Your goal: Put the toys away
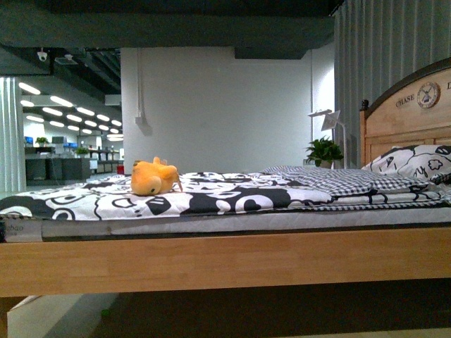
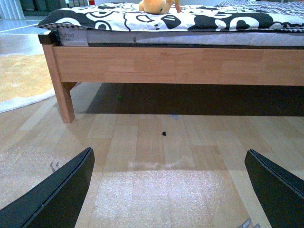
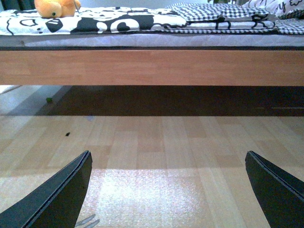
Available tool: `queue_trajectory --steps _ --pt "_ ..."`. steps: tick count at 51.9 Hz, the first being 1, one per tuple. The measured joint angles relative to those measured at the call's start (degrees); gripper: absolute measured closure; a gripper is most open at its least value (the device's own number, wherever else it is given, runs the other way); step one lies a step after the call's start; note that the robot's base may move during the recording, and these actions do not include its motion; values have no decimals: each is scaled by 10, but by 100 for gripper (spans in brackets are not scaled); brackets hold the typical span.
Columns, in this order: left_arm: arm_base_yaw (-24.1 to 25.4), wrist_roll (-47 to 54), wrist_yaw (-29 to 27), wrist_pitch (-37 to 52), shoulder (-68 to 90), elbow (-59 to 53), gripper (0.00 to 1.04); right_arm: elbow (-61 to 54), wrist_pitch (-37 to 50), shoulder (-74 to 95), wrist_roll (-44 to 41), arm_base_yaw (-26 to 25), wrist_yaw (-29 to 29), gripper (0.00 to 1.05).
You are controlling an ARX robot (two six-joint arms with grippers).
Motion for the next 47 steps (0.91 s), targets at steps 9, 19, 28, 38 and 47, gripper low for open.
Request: queue_trajectory --steps 9,19,28,38,47 --pt "0 0 0 0 0 0 6 0 0 0 0 0 0 7" --pt "0 0 0 0 0 0 6 0 0 0 0 0 0 7" --pt "0 0 0 0 0 0 6 0 0 0 0 0 0 7" --pt "0 0 0 0 0 0 6 0 0 0 0 0 0 7" --pt "0 0 0 0 0 0 6 0 0 0 0 0 0 7"
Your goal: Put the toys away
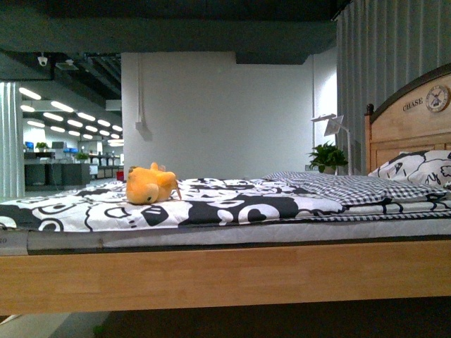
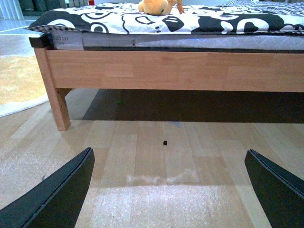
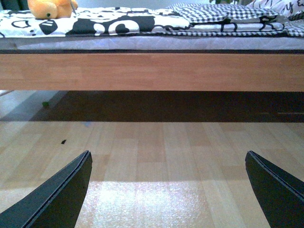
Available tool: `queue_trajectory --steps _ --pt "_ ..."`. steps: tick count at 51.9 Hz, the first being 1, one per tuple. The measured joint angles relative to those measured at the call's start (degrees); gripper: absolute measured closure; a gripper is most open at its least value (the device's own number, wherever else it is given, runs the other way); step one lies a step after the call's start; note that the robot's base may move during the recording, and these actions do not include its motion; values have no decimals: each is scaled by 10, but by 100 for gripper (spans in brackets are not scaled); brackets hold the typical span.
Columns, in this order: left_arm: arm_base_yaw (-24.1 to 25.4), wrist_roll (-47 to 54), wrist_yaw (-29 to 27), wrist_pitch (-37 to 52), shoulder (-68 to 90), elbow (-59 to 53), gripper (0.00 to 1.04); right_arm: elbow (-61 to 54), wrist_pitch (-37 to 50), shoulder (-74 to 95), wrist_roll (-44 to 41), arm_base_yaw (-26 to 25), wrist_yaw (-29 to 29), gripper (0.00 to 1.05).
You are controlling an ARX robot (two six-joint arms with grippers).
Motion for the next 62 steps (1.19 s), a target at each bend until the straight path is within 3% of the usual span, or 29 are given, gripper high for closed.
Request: queue_trajectory --steps 62 --pt "0 0 0 0 0 0 6 0 0 0 0 0 0 7"
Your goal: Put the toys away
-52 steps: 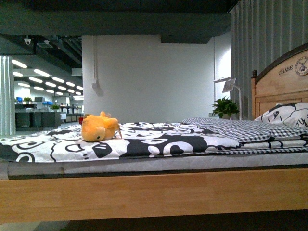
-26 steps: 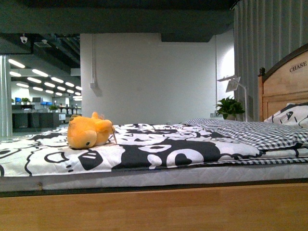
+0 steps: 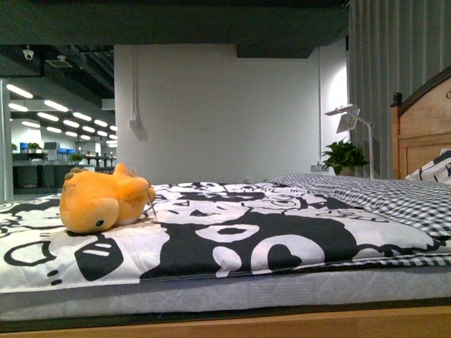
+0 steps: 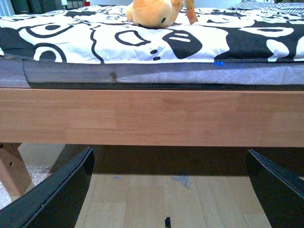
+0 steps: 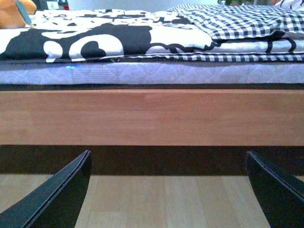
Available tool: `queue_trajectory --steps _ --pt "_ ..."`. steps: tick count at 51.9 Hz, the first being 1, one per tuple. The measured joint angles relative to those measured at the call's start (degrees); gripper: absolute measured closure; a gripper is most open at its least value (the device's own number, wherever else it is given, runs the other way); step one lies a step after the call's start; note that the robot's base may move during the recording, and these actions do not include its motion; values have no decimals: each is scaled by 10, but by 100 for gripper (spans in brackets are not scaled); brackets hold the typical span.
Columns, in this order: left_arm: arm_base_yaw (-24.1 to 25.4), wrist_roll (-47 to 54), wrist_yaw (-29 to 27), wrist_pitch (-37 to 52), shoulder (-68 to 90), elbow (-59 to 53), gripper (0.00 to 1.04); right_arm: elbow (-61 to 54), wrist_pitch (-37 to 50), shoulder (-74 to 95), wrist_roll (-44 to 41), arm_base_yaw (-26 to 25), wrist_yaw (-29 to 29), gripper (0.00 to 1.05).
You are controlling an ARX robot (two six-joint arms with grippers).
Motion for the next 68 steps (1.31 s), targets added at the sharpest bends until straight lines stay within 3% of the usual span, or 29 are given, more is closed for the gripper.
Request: queue_trajectory --steps 68 --pt "0 0 0 0 1 0 6 0 0 1 0 0 0 7"
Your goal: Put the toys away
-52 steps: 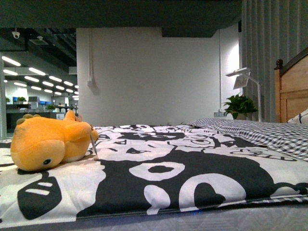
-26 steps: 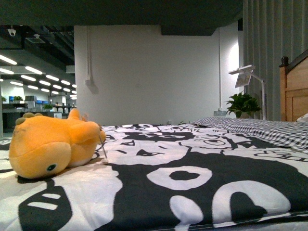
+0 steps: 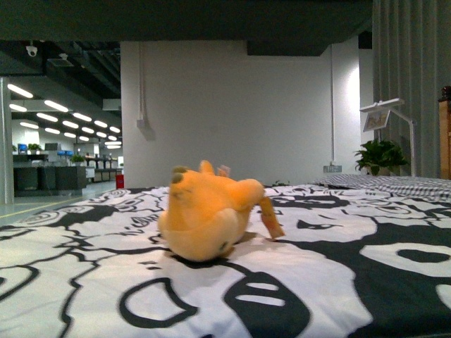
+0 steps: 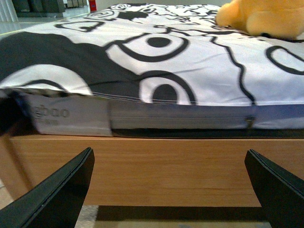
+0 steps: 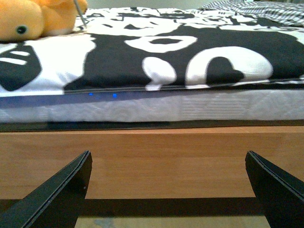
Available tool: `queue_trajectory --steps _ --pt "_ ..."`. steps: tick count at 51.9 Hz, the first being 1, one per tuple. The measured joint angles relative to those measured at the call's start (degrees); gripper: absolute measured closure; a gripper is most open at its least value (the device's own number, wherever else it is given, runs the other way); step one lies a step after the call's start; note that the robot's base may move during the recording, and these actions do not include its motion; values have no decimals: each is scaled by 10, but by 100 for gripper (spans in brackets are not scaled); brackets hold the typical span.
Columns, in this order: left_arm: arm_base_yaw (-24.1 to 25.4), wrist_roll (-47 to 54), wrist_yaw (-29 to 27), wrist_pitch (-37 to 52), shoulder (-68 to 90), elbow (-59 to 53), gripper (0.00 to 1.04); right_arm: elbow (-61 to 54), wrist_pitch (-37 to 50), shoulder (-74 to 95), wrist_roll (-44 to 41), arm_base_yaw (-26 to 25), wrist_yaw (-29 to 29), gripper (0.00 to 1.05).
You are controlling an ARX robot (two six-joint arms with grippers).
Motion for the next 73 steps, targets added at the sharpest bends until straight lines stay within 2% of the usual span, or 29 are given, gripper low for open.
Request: queue_trajectory --steps 37,40,42,47,50,54,61,66,73 --pt "-1 0 -1 1 0 0 6 0 1 0 0 0 -2 7" --pt "-1 0 -1 1 0 0 6 7 -23 12 11 -17 -57 7" --pt "-1 0 0 1 0 0 6 18 -38 42 20 -51 -128 7" --pt "-1 0 -1 1 0 0 6 44 -1 118 43 -119 -231 7" --pt "-1 0 -1 1 0 0 6 66 38 161 53 -149 -260 7" --pt "-1 0 -1 1 0 0 6 104 98 224 61 -160 -264 7" --pt "-1 0 -1 1 0 0 6 175 179 330 67 -119 -225 7" --pt "-1 0 -1 1 0 0 6 252 221 419 60 -49 -168 7" --pt "-1 0 -1 1 0 0 6 377 235 543 48 42 -92 7"
